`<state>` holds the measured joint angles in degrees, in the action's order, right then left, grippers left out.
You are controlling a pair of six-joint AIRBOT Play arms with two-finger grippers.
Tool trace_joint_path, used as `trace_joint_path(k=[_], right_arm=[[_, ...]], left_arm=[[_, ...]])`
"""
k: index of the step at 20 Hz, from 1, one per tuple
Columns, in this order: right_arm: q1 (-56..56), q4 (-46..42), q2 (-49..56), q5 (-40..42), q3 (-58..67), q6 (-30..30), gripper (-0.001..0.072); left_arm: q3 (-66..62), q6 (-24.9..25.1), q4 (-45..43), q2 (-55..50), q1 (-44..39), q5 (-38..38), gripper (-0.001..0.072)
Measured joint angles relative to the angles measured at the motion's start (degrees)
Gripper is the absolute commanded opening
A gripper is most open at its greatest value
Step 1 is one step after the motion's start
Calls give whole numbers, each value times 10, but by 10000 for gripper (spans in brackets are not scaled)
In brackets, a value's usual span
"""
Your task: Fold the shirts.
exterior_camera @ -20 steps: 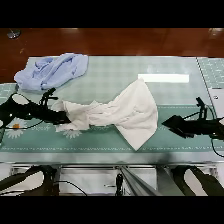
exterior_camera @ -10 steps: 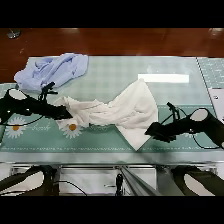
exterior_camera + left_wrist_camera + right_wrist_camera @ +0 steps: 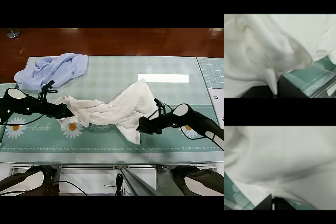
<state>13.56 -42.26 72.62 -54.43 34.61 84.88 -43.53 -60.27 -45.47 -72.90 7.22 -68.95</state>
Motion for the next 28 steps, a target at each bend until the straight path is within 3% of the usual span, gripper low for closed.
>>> trace_joint_path(k=[4, 8, 12, 16, 19, 22, 28], right_arm=[[17, 0, 23, -16, 99, -22, 24], [-18, -43, -9, -58, 298, -7, 24], [-57, -103, -53, -113, 567, 18, 24], [-69, -150, -128, -166, 751, 21, 24], [-72, -187, -211, -197, 804, 19, 24], [-73, -252, -285, -243, 822, 25, 24], [-74, -369, -379, -372, 766, 63, 24]], left_arm=[[-10, 2, 55, 31, 6, -15, 28], [-83, 5, 176, 105, 37, -16, 28], [-239, -23, 265, 173, 82, 2, 28], [-435, -68, 286, 227, 144, 2, 28], [-569, -106, 219, 268, 194, 2, 27], [-662, -146, 98, 308, 201, 2, 27], [-692, -221, -246, 342, 32, -8, 27]])
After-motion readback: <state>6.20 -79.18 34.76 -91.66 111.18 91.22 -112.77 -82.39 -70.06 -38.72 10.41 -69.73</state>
